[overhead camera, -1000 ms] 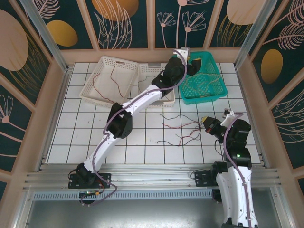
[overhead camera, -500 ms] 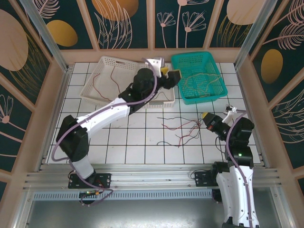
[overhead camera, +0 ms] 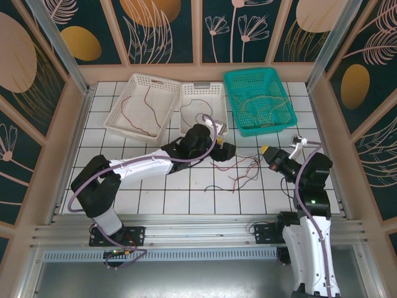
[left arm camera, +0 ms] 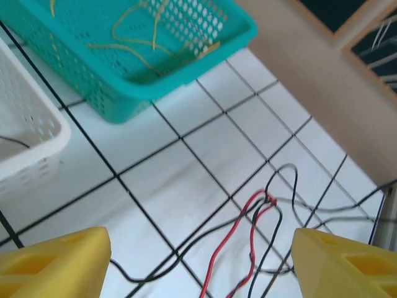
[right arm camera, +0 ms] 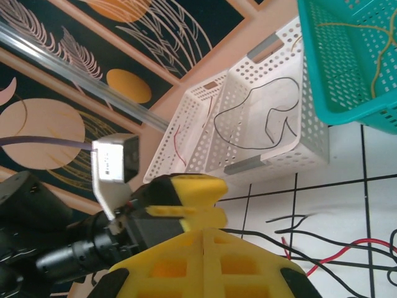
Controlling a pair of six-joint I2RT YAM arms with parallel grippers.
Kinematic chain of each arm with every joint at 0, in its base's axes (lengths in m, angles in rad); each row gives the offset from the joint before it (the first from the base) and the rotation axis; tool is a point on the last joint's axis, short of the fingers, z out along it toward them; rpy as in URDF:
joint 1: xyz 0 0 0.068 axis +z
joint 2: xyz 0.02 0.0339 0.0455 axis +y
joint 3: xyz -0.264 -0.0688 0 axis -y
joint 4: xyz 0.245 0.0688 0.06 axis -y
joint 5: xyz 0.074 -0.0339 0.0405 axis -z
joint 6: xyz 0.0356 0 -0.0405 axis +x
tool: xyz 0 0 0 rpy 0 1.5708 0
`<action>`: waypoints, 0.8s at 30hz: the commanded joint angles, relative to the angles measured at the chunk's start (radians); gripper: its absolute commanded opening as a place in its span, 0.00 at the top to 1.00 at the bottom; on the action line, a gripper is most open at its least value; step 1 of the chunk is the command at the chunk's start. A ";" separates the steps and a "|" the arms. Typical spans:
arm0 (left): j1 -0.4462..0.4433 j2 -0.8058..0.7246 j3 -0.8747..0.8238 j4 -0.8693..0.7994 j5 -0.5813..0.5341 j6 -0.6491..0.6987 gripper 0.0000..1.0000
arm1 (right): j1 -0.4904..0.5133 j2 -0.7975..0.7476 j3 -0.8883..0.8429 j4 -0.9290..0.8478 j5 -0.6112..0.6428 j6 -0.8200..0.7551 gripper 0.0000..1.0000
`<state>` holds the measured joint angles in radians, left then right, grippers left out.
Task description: Untangle the cables
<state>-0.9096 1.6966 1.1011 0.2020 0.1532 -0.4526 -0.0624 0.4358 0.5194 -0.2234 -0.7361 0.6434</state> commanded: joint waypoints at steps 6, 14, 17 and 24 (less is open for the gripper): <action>0.002 0.093 0.061 -0.145 0.160 0.123 0.15 | 0.016 -0.006 0.027 0.038 -0.044 0.004 1.00; 0.002 0.131 0.078 -0.243 0.068 0.185 0.06 | 0.024 -0.008 0.021 0.051 -0.056 0.007 1.00; 0.002 0.161 0.094 -0.244 0.052 0.199 0.05 | 0.028 -0.009 0.017 0.067 -0.070 0.015 1.00; 0.002 0.240 0.155 -0.235 0.010 0.219 0.10 | 0.036 -0.016 0.007 0.093 -0.104 0.034 1.00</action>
<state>-0.9100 1.9137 1.2163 -0.0231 0.1932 -0.2638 -0.0364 0.4347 0.5194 -0.1852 -0.8024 0.6624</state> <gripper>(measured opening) 0.909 0.042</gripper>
